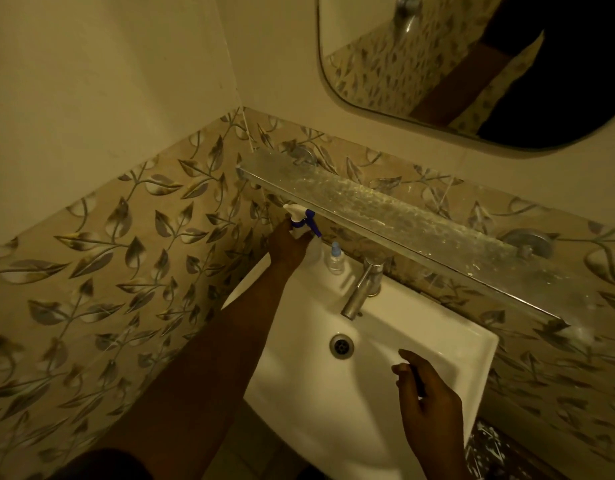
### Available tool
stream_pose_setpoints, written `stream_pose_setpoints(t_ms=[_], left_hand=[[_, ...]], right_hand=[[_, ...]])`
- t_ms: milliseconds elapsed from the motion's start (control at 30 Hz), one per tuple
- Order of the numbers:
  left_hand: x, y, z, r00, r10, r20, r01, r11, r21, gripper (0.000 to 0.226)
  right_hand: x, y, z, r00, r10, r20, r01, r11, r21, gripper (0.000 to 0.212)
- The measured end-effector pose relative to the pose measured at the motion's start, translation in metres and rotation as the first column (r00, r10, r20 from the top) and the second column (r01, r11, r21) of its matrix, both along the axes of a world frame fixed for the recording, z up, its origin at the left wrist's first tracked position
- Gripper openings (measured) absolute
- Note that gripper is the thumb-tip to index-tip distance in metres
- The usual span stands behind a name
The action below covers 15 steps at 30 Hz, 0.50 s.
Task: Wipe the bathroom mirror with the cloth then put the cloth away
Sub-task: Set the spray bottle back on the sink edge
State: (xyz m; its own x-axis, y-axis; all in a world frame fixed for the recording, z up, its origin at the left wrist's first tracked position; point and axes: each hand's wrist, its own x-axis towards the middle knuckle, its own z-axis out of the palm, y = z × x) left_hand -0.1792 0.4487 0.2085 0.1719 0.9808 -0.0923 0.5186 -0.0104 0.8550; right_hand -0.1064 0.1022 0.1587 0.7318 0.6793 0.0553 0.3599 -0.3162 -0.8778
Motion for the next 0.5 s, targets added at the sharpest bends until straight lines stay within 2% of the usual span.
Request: stream_pose_setpoints(t_ms=[133,233,333,500], left_hand=[[-0.010,0.005,-0.001,0.999,-0.053,0.006,0.054,0.997,-0.047,0.054],[-0.015,0.009,0.000,0.997,-0.072,-0.025,0.072,0.997,-0.017,0.054],[-0.016,0.008,0.001,0.997,-0.079,0.014,0.078,0.997,0.020,0.064],[-0.017,0.010,-0.001,0.992,-0.118,0.046,0.121,0.990,-0.076,0.074]], right_hand=[[-0.001,-0.002,-0.007,1.000,-0.014,0.008,0.014,1.000,-0.015,0.030],[-0.005,-0.001,-0.006,1.000,-0.013,-0.003,0.013,1.000,-0.013,0.032],[-0.008,0.001,-0.005,1.000,-0.002,-0.013,0.002,1.000,-0.018,0.030],[-0.011,0.001,-0.004,1.000,0.023,-0.006,-0.024,0.999,-0.030,0.027]])
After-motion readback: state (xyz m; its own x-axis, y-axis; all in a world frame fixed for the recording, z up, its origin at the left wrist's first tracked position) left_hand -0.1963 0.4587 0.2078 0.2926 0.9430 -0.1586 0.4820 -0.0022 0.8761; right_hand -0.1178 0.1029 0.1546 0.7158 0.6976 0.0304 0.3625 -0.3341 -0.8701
